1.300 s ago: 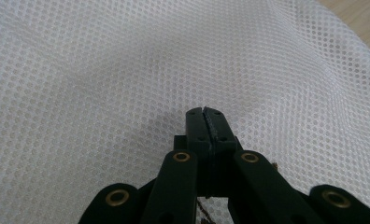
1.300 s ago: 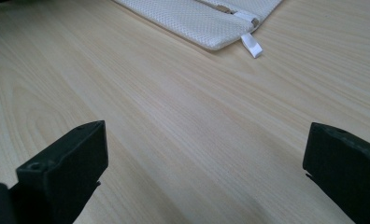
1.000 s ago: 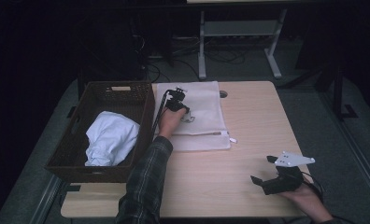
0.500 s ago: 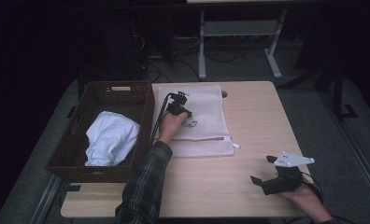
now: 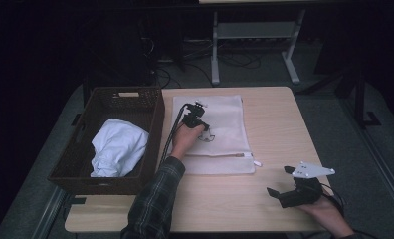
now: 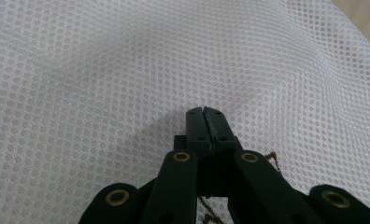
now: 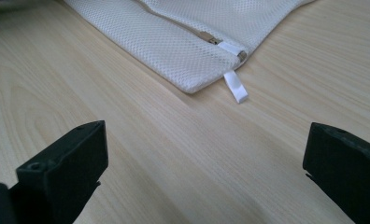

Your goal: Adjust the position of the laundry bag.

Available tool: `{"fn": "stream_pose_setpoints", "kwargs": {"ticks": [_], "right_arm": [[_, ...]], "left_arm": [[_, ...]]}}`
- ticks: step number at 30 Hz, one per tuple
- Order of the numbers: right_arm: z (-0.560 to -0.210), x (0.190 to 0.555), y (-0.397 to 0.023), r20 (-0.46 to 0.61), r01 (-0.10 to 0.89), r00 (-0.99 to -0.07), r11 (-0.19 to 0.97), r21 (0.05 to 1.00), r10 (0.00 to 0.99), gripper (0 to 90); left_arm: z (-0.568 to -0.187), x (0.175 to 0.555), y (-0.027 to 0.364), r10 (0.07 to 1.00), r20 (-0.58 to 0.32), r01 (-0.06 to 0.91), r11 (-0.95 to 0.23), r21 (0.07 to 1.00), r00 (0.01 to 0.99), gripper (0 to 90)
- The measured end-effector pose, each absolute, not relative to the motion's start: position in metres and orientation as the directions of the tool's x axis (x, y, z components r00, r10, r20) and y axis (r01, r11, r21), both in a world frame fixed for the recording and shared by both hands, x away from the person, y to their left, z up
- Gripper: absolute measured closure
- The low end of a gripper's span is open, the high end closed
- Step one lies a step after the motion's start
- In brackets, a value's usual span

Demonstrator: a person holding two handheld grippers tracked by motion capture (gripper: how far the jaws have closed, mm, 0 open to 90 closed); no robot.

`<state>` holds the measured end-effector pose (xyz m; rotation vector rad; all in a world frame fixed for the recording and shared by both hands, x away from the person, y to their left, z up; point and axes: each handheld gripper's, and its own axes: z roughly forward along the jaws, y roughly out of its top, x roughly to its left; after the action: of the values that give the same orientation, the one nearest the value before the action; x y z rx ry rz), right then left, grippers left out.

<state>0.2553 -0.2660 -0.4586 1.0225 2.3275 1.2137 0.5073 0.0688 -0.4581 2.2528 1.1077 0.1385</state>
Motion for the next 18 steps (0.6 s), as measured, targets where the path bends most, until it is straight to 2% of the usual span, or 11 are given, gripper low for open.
{"fn": "stream_pose_setpoints", "kwargs": {"ticks": [18], "right_arm": [[-0.458,0.255,-0.266,0.039,0.445,-0.691,0.381,0.810,0.722,0.0]], "left_arm": [[-0.459,0.487,0.047,0.692,-0.195,0.654,-0.497,0.570,0.695,90.0]]}}
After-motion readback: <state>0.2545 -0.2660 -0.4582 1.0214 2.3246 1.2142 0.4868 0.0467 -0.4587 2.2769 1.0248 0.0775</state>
